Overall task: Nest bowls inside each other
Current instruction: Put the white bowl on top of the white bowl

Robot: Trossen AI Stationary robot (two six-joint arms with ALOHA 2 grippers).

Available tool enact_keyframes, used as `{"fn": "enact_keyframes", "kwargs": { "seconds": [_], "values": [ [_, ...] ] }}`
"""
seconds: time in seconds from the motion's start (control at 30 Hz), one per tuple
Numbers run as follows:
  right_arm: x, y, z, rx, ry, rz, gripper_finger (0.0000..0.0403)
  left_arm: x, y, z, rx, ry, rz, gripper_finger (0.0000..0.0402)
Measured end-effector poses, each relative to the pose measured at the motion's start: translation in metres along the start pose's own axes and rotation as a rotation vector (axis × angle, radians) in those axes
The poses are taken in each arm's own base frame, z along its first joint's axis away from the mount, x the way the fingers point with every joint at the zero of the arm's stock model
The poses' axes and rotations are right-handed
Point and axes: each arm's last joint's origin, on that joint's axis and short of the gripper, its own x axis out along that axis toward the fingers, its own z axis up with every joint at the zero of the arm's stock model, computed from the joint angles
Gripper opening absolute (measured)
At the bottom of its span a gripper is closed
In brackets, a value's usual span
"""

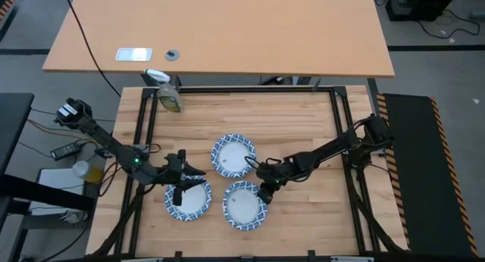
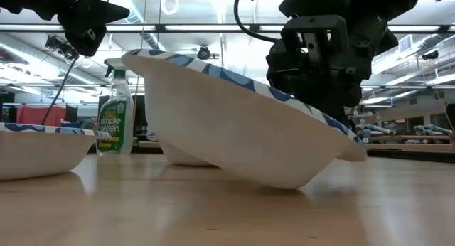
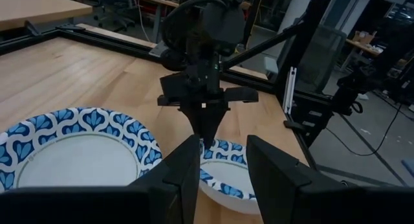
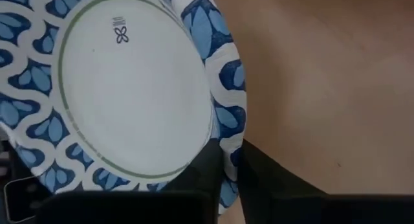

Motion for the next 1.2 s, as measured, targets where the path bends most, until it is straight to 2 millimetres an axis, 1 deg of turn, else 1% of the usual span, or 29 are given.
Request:
{"fn": "enact_keyframes", "kwargs": {
  "seconds": [0.17, 0.3, 0.43, 0.53, 0.73, 0.93, 1.07, 1.2],
  "values": [
    [-0.009, 0.006, 0.002, -0.013, -0.002, 0.036, 0.0047, 0.0, 0.0, 0.0, 0.0, 0.0, 0.0, 0.013],
    [-0.021, 0.018, 0.008, -0.034, -0.014, 0.1, 0.0046, 0.0, 0.0, 0.0, 0.0, 0.0, 0.0, 0.013],
    [-0.032, 0.027, 0.018, -0.071, -0.035, 0.143, 0.0046, 0.0, 0.0, 0.0, 0.0, -0.001, 0.0, 0.013],
    [-0.042, 0.026, 0.03, -0.088, -0.087, 0.118, 0.0046, 0.0, 0.0, 0.0, -0.001, -0.001, 0.0, 0.013],
    [-0.062, 0.011, 0.064, -0.101, -0.205, 0.072, 0.0046, 0.0, 0.0, 0.001, -0.006, -0.006, -0.003, 0.013],
    [-0.078, -0.019, 0.099, -0.081, -0.284, 0.008, 0.0046, 0.0, -0.001, 0.001, -0.009, -0.011, -0.005, 0.013],
    [-0.086, -0.037, 0.113, -0.038, -0.319, -0.011, 0.0046, 0.0, 0.0, 0.001, -0.004, -0.006, -0.002, 0.013],
    [-0.091, -0.047, 0.121, -0.012, -0.329, -0.015, 0.0046, 0.0, 0.0, 0.0, 0.005, 0.004, 0.002, 0.013]
  ]
}}
